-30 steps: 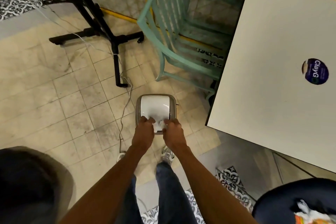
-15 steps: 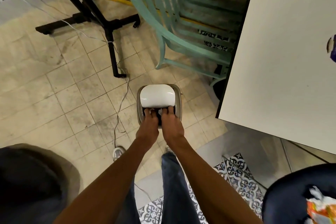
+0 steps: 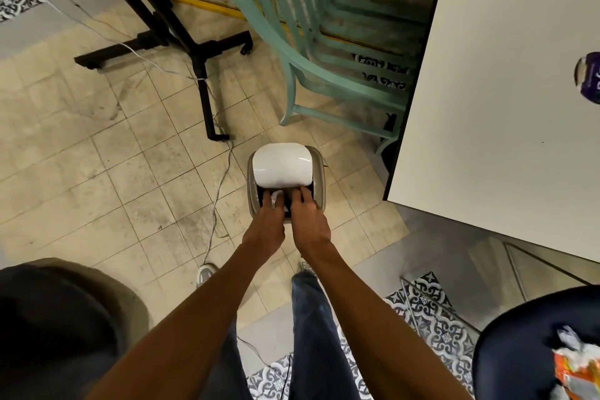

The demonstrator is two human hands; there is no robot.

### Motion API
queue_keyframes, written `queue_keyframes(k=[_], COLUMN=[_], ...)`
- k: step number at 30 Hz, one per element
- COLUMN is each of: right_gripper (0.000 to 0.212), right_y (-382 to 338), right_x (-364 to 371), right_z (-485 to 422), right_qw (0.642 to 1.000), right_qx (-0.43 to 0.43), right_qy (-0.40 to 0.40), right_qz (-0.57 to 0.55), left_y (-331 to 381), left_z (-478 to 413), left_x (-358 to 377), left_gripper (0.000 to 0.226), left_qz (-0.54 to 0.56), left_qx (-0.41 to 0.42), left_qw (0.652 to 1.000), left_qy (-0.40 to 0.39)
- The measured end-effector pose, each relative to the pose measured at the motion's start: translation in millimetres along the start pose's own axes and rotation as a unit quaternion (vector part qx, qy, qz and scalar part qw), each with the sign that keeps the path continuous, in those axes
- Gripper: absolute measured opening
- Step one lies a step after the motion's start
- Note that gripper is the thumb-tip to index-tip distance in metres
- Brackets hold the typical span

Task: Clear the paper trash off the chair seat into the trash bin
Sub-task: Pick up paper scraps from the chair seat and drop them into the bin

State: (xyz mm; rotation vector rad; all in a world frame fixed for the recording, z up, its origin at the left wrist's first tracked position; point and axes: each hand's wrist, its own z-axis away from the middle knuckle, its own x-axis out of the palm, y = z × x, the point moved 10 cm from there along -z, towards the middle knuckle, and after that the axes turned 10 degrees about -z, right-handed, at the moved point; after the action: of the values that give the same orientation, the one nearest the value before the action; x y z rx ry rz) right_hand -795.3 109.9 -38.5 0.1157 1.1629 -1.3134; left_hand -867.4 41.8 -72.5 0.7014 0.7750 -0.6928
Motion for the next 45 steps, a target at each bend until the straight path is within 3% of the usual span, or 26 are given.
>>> queue_keyframes(k=[3,7,13,17,23,32,45], right_gripper=[0.068,0.041,0.032,0.039,0.053,0.048,0.047], right_y=[5.3,9.3,13.8,-3.8,-12.7,-12.9,34.0], right_x=[-4.1,-17.7,2.8,22.1,33.7,-16.8,-133.6], right_z=[11.8,25.2,28.5,27.4,16.8,59.6,267.5], right_qw=[1.000,0.999,0.999,0.994,0.993,0.995,0.940], right_qx=[0.000,-0.013,-0.036,-0.091,-0.098,-0.041,0.135], right_qy=[-0.005,-0.024,-0.036,-0.044,-0.031,0.088,0.295], right_qz=[-0.007,-0.042,0.011,0.043,0.053,-0.028,-0.103], left_y=[6.1,9.7,18.5,1.8,-8.1,-2.2,115.8], left_z=[13.0,26.2,15.1,2.5,5.3,35.4,160.9], left_x=[-5.3,-15.0,-35.2,-30.8,-35.7,-34.0,-104.8], left_gripper=[0.087,0.079,0.068,0.047,0.064,0.063,0.057], left_qz=[-0.012,-0.008,0.032,0.029,0.049,-0.005,-0.085], left_qx=[0.013,-0.015,0.038,0.050,0.048,0.057,0.208], left_qw=[1.000,1.000,0.997,0.997,0.995,0.998,0.973], left_qy=[0.017,0.014,0.054,0.060,0.076,0.034,0.058])
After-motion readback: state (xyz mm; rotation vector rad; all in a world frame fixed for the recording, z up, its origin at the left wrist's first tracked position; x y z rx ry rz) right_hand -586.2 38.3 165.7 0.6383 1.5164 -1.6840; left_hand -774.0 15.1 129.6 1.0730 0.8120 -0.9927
